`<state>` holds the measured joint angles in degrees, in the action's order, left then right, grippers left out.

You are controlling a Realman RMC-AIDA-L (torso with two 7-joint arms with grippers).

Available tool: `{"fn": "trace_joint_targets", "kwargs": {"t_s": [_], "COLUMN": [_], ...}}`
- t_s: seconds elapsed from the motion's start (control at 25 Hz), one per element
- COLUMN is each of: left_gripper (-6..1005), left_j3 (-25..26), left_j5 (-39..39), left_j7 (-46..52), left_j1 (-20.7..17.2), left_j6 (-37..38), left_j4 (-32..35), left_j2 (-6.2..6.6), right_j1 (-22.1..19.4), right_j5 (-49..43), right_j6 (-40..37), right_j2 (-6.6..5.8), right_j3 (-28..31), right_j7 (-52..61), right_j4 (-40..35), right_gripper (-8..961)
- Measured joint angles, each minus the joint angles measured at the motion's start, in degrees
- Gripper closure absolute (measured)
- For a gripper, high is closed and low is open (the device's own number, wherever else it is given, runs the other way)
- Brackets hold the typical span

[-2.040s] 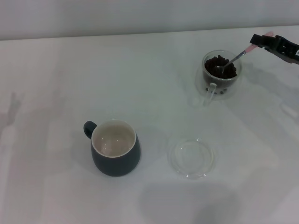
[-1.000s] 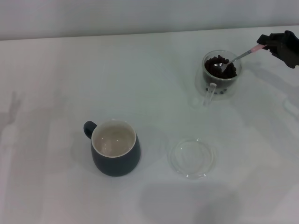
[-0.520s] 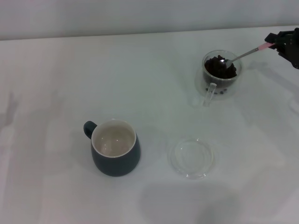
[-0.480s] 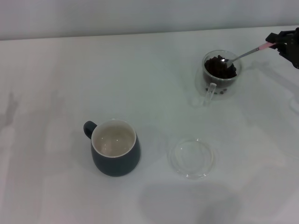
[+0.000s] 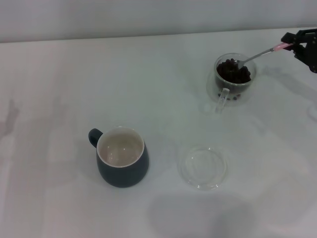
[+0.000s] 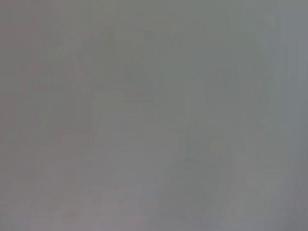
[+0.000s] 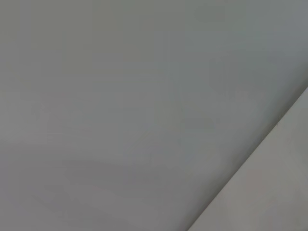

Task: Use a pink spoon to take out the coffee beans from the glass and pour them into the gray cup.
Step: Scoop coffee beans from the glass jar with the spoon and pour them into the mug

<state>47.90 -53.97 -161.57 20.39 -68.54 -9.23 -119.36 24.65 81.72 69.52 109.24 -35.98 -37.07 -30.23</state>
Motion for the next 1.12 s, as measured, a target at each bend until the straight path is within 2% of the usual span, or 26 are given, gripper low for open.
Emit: {"fn": "trace_joint_targets", "kwargs": {"t_s": [0.2,0.36,0.44,0.52,0.68,0.96,1.12], "left_gripper": [116,116,116,116,116,117,117], "left_j3": [0.0,-0.08,-0.22,-0.25,-0.27,-0.26,-0.12], "left_j5": [0.0,0.01,0.0,0.0,0.02,0.03,0.0], "left_j7": [0.11,0.13,0.14,0.14,0.16,0.18,0.2], "left_j1": [-0.04,-0.09,-0.11,-0.2,-0.33,-0.35,-0.35], "left_j6": [0.04,0.06,0.08,0.09,0.09,0.09,0.08], "left_j4": [0.0,0.0,0.0,0.0,-0.15,-0.37,-0.45], "left_j2": [0.0,-0.05,-0.09,-0.09,-0.09,-0.09,-0.09], "right_j1": [0.99,1.79,2.01,2.12,2.28,4.21,4.77], "right_j5": [-0.63,-0.67,-0.69,-0.7,-0.7,0.7,4.55], "right_j6": [2.77,4.12,4.22,4.58,5.96,5.85,4.34], "right_j2": [0.12,0.99,1.9,3.32,5.65,6.39,6.46], "right_j3": [-1.69,-6.36,-9.4,-11.8,-14.44,-21.8,-26.9], "right_j7": [2.17,3.09,3.79,4.49,5.24,6.54,6.54], "right_j4": [-0.26,-2.22,-3.83,-6.08,-9.6,-10.39,-10.42], "right_gripper": [807,807,807,807,808,808,808]}}
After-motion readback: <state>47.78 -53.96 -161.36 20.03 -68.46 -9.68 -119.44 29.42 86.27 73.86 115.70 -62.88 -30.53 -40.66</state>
